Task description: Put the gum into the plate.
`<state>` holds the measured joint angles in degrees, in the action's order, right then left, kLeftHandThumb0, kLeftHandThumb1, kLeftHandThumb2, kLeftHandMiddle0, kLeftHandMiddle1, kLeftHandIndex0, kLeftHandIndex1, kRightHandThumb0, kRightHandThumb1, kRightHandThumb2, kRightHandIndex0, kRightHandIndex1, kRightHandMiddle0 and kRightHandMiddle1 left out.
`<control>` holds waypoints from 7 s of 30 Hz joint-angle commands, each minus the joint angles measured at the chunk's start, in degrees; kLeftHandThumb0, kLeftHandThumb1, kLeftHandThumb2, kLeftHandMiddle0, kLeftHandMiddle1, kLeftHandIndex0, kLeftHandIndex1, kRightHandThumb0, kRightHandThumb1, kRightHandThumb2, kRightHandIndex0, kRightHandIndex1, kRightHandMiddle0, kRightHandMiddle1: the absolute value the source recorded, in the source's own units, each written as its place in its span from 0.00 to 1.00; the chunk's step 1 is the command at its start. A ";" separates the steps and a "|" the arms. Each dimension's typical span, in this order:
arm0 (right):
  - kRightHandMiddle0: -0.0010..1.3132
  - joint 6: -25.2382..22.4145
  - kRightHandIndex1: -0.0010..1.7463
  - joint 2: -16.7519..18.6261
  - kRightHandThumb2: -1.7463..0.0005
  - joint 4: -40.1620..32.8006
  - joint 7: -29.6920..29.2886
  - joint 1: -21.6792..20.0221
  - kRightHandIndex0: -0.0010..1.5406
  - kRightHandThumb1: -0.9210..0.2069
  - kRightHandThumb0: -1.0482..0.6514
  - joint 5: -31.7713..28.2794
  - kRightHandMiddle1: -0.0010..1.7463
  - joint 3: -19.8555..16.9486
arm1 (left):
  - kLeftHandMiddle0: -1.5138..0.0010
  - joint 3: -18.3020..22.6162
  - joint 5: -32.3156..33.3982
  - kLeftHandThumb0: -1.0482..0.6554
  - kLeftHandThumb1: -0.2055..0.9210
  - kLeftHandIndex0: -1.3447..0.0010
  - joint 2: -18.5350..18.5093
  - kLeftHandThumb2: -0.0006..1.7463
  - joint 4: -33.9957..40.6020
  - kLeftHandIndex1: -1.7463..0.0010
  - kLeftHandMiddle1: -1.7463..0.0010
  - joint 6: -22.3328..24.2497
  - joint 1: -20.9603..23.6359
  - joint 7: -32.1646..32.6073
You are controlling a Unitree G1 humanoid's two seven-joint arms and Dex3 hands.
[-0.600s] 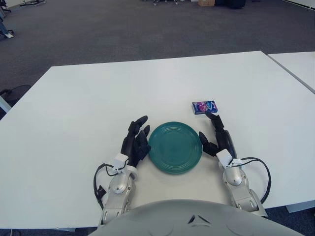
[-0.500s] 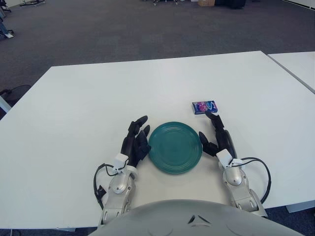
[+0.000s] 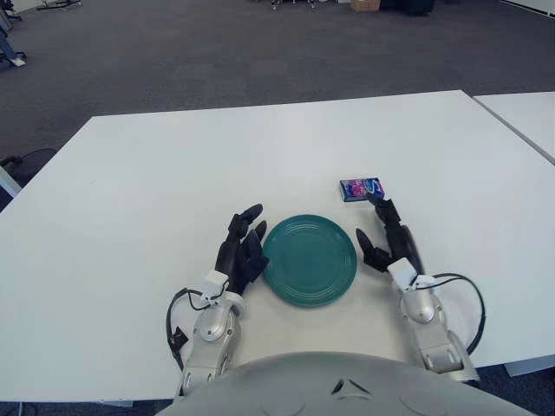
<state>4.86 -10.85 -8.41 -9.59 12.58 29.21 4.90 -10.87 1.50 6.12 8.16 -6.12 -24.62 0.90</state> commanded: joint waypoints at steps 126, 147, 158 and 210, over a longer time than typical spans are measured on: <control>0.18 4.56 0.97 -3.93 0.66 81.95 -13.87 -57.54 0.37 0.05 0.40 22.54 0.99 34.20 | 0.62 -2.98 0.50 0.12 1.00 0.81 2.25 0.55 -6.61 0.54 0.99 -2.64 1.95 4.22; 0.24 9.72 1.00 -8.55 0.55 80.00 -15.79 -60.12 0.41 0.17 0.39 28.74 1.00 44.00 | 0.60 -2.28 2.84 0.13 1.00 0.79 1.87 0.54 -7.98 0.54 0.98 -3.10 3.46 3.66; 0.25 10.64 1.00 -9.78 0.54 80.28 -17.15 -61.13 0.40 0.19 0.39 29.43 1.00 44.95 | 0.59 -2.07 3.02 0.12 1.00 0.76 1.66 0.54 -8.34 0.52 0.99 -3.58 4.14 3.90; 0.30 8.95 1.00 -12.68 0.46 27.63 0.54 -51.20 0.46 0.28 0.38 13.54 1.00 22.11 | 0.58 -0.46 2.29 0.13 1.00 0.79 1.57 0.53 -9.28 0.50 0.99 -4.38 4.05 4.11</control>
<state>13.65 -23.33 23.93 -11.24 -40.22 43.63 28.10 -11.68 3.91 6.13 1.09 -12.44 -19.49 4.32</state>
